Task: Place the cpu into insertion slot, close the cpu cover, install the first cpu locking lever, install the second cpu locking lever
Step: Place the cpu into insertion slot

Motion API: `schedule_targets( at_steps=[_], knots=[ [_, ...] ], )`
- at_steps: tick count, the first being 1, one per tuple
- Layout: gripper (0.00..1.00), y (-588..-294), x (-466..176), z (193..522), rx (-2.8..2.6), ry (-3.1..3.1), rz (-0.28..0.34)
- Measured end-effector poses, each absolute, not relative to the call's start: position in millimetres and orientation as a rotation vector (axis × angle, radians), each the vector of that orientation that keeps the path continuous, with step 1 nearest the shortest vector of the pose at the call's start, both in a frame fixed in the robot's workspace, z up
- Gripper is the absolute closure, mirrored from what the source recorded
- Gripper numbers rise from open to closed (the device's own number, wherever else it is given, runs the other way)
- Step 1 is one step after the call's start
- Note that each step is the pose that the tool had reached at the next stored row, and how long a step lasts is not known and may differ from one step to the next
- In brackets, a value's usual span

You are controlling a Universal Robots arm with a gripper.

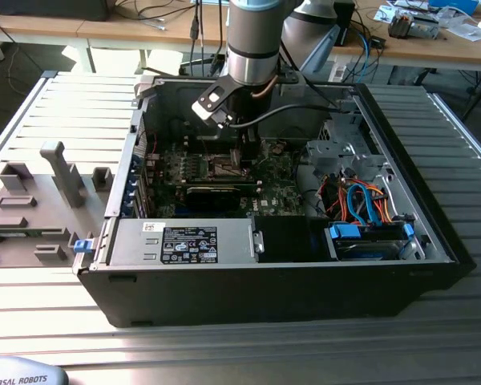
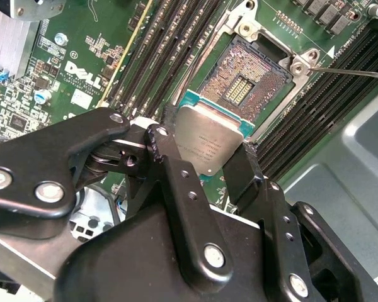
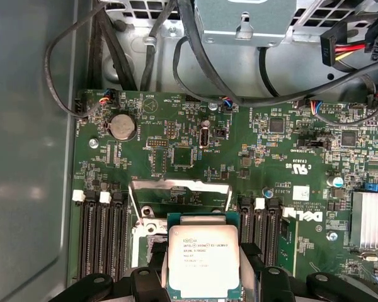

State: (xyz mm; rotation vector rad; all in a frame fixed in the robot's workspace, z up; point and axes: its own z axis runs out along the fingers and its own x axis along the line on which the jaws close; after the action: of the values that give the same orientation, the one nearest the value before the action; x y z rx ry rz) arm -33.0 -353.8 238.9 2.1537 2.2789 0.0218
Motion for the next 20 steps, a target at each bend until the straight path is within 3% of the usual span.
schedule_targets(
  at_steps=[20],
  knots=[
    [0.46,-353.7,-34.3,235.9,2.153,2.279,0.023]
  ],
)
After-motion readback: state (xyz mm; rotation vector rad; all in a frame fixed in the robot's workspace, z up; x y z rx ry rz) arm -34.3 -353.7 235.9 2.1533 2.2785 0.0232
